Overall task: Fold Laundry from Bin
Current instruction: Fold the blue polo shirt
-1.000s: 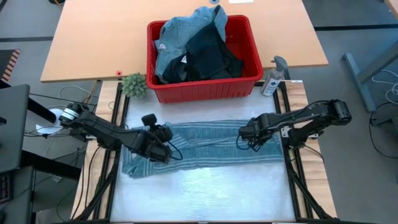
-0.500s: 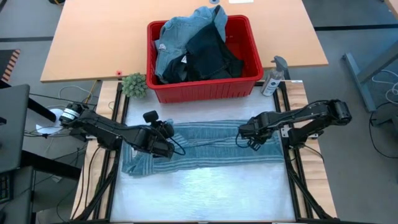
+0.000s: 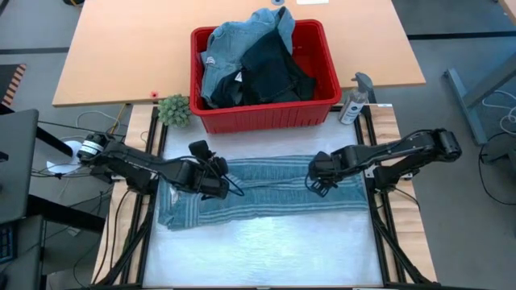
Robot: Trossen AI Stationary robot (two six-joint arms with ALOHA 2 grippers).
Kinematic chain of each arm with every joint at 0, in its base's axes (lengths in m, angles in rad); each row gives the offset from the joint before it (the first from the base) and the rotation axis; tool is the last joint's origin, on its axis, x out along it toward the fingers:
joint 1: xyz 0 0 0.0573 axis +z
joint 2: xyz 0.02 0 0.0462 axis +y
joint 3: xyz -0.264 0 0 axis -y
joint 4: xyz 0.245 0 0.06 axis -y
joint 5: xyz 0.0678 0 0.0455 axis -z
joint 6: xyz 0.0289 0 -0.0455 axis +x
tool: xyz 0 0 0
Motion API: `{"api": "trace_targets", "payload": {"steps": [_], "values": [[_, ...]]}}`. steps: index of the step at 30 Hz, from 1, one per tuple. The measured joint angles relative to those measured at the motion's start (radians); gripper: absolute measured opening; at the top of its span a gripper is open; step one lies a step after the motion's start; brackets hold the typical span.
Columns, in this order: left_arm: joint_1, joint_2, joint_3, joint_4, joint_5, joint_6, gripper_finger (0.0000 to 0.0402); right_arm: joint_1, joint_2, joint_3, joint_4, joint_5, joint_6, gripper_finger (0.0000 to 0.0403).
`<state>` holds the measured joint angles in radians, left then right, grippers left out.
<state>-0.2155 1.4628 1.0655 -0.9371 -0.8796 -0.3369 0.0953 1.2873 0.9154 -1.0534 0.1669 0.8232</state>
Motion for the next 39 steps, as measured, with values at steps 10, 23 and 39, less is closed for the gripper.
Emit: {"api": "trace_targets", "payload": {"steps": [10, 23, 39], "values": [[-0.091, -0.16, 0.121, -0.05, 0.31, -0.157, 0.0164, 0.111, 0.0, 0.0, 0.232, 0.073, -0.292, 0.0191], [-0.42, -0.376, -0.12, 0.074, 0.225, -0.745, 0.0163, 0.1, 0.128, 0.012, 0.742, 0.169, -0.585, 0.0189], [-0.529, -0.315, -0.149, 0.051, 0.297, -0.88, 0.0162, 0.053, 0.684, 0.656, 0.773, -0.009, -1.052, 0.0183]]}}
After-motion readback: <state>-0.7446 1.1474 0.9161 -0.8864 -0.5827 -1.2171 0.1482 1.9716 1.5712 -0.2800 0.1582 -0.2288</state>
